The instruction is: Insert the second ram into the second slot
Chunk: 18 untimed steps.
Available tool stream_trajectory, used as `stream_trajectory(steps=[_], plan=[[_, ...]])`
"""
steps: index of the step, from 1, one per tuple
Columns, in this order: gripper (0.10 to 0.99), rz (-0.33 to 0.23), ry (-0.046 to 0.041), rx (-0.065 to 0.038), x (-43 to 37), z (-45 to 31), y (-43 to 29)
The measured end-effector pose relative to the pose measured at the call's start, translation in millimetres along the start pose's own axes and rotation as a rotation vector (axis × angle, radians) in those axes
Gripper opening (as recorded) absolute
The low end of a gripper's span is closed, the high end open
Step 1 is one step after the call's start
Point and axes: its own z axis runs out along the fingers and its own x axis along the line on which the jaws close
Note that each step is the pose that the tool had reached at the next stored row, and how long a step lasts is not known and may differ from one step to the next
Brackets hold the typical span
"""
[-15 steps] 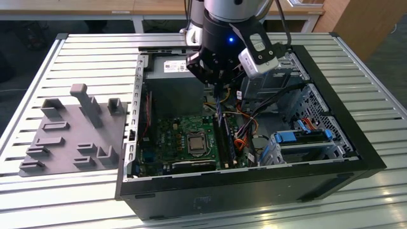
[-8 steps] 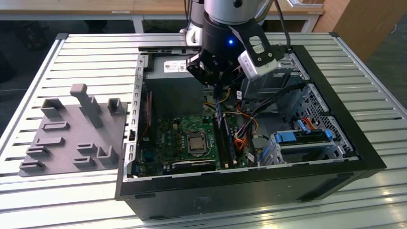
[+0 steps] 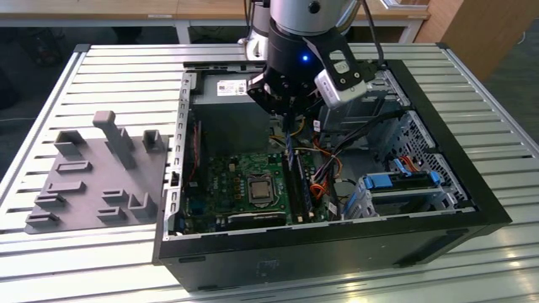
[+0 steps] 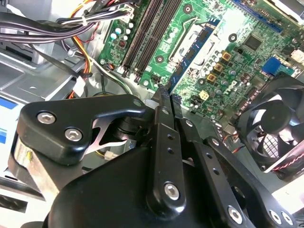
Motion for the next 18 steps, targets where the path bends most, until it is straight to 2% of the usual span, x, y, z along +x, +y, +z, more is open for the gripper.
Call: stream_trajectory(steps=[18], plan=[[0.137,0.0,0.0,0.0,0.0,6.7,-0.2]])
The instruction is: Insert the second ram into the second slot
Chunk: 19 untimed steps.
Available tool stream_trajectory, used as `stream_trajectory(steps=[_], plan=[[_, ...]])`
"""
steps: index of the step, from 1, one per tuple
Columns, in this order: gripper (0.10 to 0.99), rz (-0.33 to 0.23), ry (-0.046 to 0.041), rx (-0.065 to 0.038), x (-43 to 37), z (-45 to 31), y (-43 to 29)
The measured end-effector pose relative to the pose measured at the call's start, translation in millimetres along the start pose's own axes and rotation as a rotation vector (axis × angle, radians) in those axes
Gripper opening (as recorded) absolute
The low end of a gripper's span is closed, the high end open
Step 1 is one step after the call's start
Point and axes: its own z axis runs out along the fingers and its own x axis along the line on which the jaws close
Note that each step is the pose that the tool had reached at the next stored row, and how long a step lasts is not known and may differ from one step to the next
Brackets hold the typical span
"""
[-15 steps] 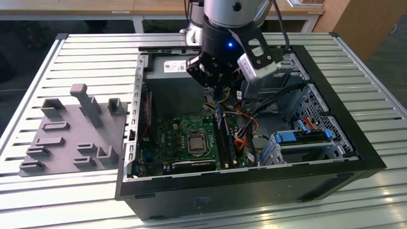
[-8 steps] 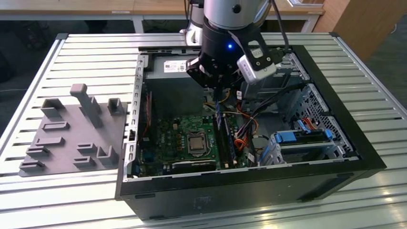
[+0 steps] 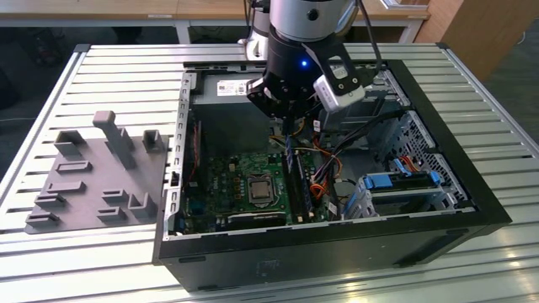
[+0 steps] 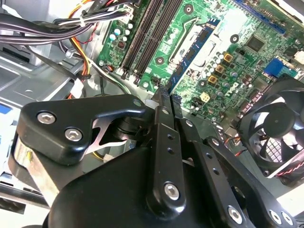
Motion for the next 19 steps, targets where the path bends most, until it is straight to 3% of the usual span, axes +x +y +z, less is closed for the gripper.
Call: stream_trajectory(steps=[19], plan=[[0.137,0.0,0.0,0.0,0.1,6.9,-0.2]])
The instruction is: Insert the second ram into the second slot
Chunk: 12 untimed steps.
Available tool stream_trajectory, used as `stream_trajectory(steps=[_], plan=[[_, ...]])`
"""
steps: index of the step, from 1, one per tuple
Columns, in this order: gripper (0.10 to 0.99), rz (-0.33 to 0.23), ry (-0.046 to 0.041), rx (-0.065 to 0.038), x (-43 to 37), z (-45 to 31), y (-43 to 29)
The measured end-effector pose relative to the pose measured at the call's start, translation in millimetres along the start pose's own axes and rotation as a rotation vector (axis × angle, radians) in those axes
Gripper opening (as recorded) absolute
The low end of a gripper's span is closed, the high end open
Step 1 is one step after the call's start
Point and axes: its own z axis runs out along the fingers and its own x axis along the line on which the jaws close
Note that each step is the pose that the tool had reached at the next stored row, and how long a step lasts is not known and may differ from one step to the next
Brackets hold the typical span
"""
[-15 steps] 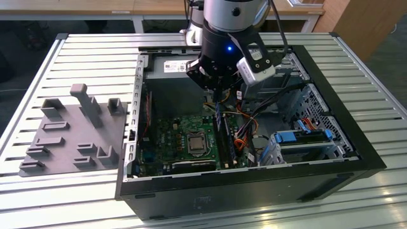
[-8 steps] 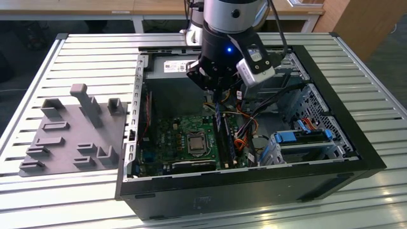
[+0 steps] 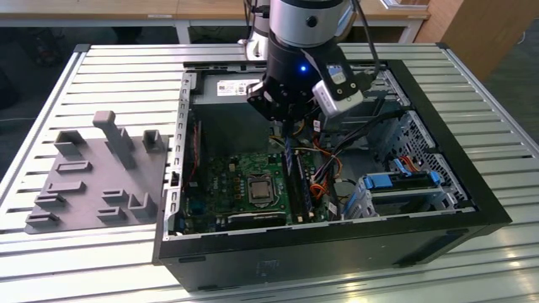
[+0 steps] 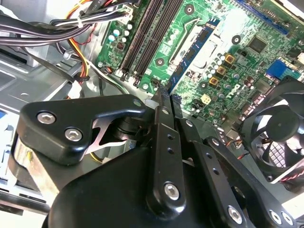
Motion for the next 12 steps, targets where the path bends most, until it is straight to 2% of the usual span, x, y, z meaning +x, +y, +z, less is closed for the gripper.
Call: stream_trajectory(steps=[7,8,12], plan=[[0.137,0.0,0.0022,0.0,0.0,3.2,-0.1],[0.137,-0.006,0.004,0.0,0.0,8.2,-0.7],[0.137,-0.05,0.0055,0.0,0.0,11.8,-0.8]])
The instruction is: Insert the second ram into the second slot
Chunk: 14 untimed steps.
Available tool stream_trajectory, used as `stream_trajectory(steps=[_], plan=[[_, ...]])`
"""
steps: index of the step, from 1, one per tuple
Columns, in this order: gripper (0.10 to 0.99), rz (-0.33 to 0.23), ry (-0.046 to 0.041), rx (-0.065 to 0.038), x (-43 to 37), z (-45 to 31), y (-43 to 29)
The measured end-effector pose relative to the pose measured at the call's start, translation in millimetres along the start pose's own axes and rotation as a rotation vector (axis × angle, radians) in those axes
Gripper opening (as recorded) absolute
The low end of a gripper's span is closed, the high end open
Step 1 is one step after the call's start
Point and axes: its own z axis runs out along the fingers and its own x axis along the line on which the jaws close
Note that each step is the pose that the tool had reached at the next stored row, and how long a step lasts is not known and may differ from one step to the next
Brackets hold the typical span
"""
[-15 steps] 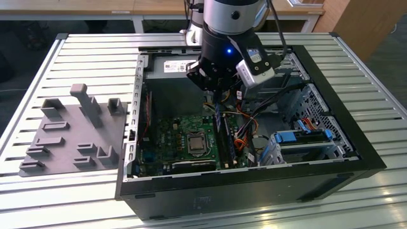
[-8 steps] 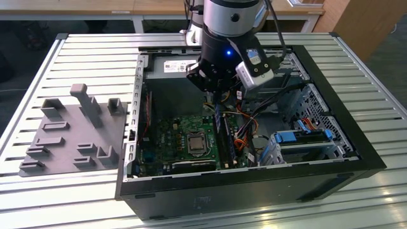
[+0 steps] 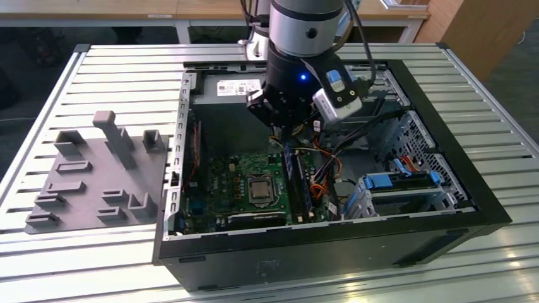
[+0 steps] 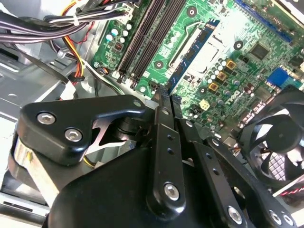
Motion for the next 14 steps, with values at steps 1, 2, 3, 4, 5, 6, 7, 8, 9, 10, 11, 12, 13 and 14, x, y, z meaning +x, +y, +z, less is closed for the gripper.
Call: stream_trajectory(steps=[1,2,3,4,5,6,7,8,9,10,11,12,13,14], plan=[[0.137,-0.003,0.0004,0.0,0.0,0.7,0.0],[0.137,-0.003,0.0008,0.0,0.0,1.3,-0.1],[0.137,-0.003,0.0009,0.0,0.0,1.7,-0.1],[0.137,-0.003,0.0011,0.0,0.0,2.1,-0.1],[0.137,-0.003,0.0011,0.0,0.0,2.9,-0.1],[0.137,-0.003,0.0012,0.0,0.0,3.3,-0.1],[0.137,-0.003,0.0018,0.0,0.0,4.4,-0.1],[0.137,-0.003,0.0022,0.0,0.0,5.1,-0.2],[0.137,-0.003,0.0026,0.0,0.0,5.7,-0.2],[0.137,-0.003,0.0029,0.0,0.0,6.4,-0.2],[0.137,-0.003,0.003,0.0,0.0,7.0,-0.2],[0.137,-0.003,0.0033,0.0,0.0,7.7,-0.2],[0.137,-0.003,0.0034,0.0,0.0,8.3,-0.3],[0.137,-0.003,0.0034,0.0,0.0,8.9,-0.3]])
